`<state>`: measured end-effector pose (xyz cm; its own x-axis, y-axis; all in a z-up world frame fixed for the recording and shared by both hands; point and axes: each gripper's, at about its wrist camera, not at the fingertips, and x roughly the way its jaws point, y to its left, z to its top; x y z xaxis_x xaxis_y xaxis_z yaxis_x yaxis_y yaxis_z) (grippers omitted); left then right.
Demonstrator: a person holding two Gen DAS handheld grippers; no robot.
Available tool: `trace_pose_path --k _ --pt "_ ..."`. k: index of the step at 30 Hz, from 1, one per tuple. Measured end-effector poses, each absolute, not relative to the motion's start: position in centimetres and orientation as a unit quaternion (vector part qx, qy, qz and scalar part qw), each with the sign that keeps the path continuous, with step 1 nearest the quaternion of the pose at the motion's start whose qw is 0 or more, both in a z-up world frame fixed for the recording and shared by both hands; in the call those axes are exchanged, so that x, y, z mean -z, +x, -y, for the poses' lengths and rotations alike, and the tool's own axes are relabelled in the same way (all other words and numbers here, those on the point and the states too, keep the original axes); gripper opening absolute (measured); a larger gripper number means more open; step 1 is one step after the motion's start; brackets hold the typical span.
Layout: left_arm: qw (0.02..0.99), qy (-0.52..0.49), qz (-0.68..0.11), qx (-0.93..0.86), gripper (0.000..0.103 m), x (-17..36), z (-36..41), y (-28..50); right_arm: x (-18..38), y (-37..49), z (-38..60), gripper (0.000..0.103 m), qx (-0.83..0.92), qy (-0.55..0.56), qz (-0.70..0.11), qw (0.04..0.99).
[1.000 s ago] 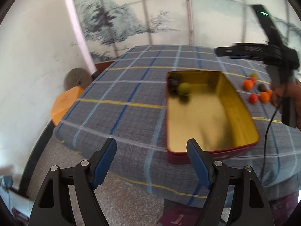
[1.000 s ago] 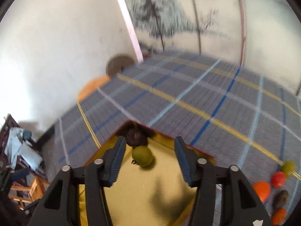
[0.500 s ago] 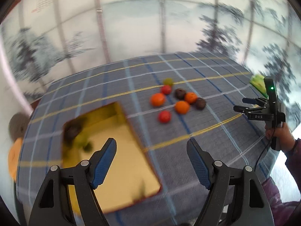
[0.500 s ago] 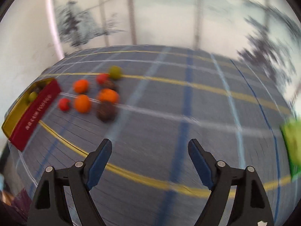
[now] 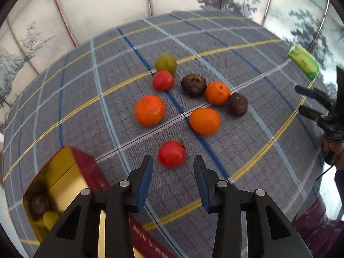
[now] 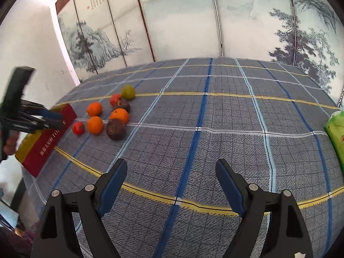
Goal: Organize fruits
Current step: 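Grasp the red tomato with the left gripper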
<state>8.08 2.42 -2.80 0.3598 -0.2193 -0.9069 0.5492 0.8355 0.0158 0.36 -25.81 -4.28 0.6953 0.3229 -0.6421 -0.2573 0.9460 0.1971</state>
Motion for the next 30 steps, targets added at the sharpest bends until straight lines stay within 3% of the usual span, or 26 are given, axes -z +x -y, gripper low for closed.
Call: trace_pose_path --k 5,6,8,18,30 --pt "0.793 0.188 -0.528 0.240 0.039 4.6 -1.2 9.3 4.1 0.3 25.7 0.083 -0.167 0.045 -0.354 0.919" --pt "0.793 0.201 -0.529 0.226 0.032 5.0 -1.0 9.5 4.1 0.3 25.7 0.083 -0.168 0.047 -0.353 0.919" --pt "0.795 0.198 -0.533 0.213 0.031 5.0 -1.1 9.7 4.1 0.4 25.8 0.083 -0.169 0.048 -0.353 0.919" --pt "0.843 0.113 -0.491 0.189 0.031 -0.3 -1.5 2.4 4.1 0.9 24.6 0.084 -0.181 0.029 -0.367 0.912" --pt "0.861 0.046 -0.475 0.174 0.031 -4.2 -4.4 -2.3 3.8 5.6 16.4 0.084 -0.275 -0.045 -0.382 0.881"
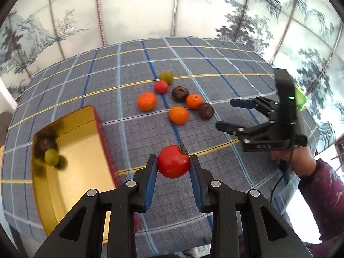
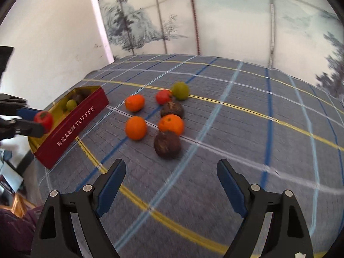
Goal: Organize fruits
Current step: 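Grasp the red tomato with the left gripper, then place the tomato in the gold tin with the left gripper while the right gripper grasps a dried fruit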
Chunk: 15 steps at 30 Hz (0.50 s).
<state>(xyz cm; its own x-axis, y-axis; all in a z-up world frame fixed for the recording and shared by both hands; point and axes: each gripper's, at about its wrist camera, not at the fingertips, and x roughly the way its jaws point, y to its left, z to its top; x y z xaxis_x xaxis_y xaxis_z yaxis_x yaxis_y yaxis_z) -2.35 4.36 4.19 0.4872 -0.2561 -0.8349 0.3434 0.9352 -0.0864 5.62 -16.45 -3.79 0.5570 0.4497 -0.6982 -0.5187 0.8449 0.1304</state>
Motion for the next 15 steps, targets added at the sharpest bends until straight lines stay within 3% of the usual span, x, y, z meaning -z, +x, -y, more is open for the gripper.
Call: trace_pose_path --k 8,11,12,14,15 --pt "0.870 0.033 -0.470 0.142 0.031 -4.5 -6.7 -3.3 5.0 8.3 13.9 0.082 -0.268 -0.071 -0.404 0.872" --pt "0.875 0.031 -0.465 0.129 0.031 -4.6 -7.5 -3.5 5.9 9.3 13.3 0.058 -0.255 -0.077 -0.430 0.863" --pt "0.877 0.031 -0.464 0.124 0.031 -4.6 -7.7 -3.6 5.8 9.4 13.3 0.044 -0.260 -0.073 -0.432 0.861" --pt "0.880 0.032 -0.460 0.114 0.031 -4.6 -8.2 -3.8 5.7 9.3 13.4 0.034 -0.259 -0.068 -0.435 0.860" --pt "0.882 0.031 -0.458 0.108 0.031 -4.6 -8.6 -3.9 5.6 9.1 13.5 0.034 -0.257 -0.066 -0.432 0.862"
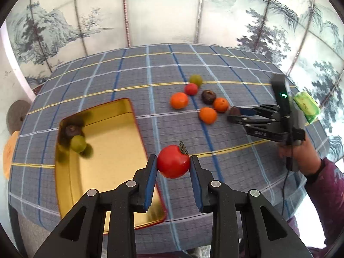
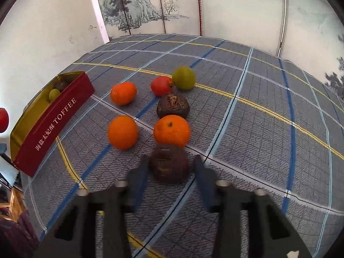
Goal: Organize fruits
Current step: 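Place the tomato in the gold tin with the left gripper while the right gripper grasps a dried fruit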
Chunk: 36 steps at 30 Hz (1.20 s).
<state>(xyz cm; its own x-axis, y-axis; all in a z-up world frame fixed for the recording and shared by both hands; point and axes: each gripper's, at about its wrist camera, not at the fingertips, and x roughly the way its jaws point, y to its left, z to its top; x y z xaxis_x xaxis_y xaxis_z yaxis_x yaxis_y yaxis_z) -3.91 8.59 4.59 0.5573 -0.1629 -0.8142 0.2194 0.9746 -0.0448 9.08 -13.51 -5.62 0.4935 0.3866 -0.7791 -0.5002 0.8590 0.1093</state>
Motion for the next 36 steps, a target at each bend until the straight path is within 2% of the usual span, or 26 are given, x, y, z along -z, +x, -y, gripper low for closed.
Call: trace_pose_path --k 11,22,36 --pt "0.888 0.031 -0.457 0.042 0.032 -2.6 -13.3 -3.7 5.2 6.7 19.8 0.034 -0.189 0.039 -0.422 0.886" --pt "0.882 0.064 -0.467 -0.029 0.032 1.1 -17.9 -2.9 5.4 6.9 20.0 0.034 -0.180 0.043 -0.429 0.884" --pt "0.877 0.084 -0.471 -0.050 0.032 2.5 -19.7 -1.9 5.7 7.1 19.9 0.034 -0.177 0.039 -0.432 0.883"
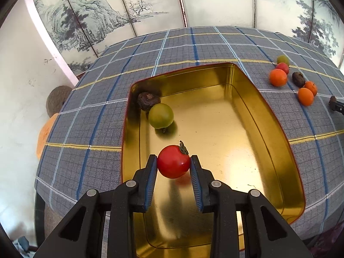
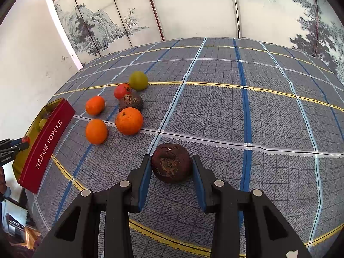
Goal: Organize fruits
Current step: 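Place the tomato in the gold tin with the left gripper while the right gripper grasps a dried fruit, then carry the dried fruit into the gold tin and open the right gripper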
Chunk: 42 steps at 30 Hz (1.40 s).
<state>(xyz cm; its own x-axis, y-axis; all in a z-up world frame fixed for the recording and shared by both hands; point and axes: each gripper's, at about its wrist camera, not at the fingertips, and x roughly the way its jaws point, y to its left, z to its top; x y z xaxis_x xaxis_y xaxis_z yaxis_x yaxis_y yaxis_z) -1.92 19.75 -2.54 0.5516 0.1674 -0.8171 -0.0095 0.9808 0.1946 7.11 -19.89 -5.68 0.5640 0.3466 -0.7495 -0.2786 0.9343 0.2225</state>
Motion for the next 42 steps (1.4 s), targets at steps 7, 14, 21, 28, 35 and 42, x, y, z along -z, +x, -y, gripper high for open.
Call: trace_pose_path --k 7,14,21,28,35,42 --pt "0.874 0.090 -0.474 -0.057 0.032 2.7 -20.2 -1.3 5.6 7.1 19.8 0.035 -0.177 0.039 -0.432 0.883" --pt "0.873 0.094 -0.474 -0.062 0.032 2.7 -20.4 -0.9 5.6 7.1 19.8 0.035 -0.177 0.039 -0.432 0.883" --pt "0.872 0.095 -0.476 -0.064 0.033 2.8 -20.5 -0.6 5.6 7.1 19.8 0.035 -0.177 0.039 -0.433 0.883" --pt "0.870 0.089 -0.480 -0.069 0.034 3.1 -21.0 -0.1 5.6 7.1 19.8 0.035 -0.176 0.039 -0.433 0.883" --pt "0.880 0.086 -0.461 -0.074 0.057 2.3 -21.2 -0.3 5.6 7.1 19.8 0.035 -0.176 0.038 -0.433 0.883" --pt "0.886 0.083 -0.450 -0.077 0.058 1.8 -21.1 -1.0 5.5 7.0 19.8 0.035 -0.176 0.039 -0.433 0.883"
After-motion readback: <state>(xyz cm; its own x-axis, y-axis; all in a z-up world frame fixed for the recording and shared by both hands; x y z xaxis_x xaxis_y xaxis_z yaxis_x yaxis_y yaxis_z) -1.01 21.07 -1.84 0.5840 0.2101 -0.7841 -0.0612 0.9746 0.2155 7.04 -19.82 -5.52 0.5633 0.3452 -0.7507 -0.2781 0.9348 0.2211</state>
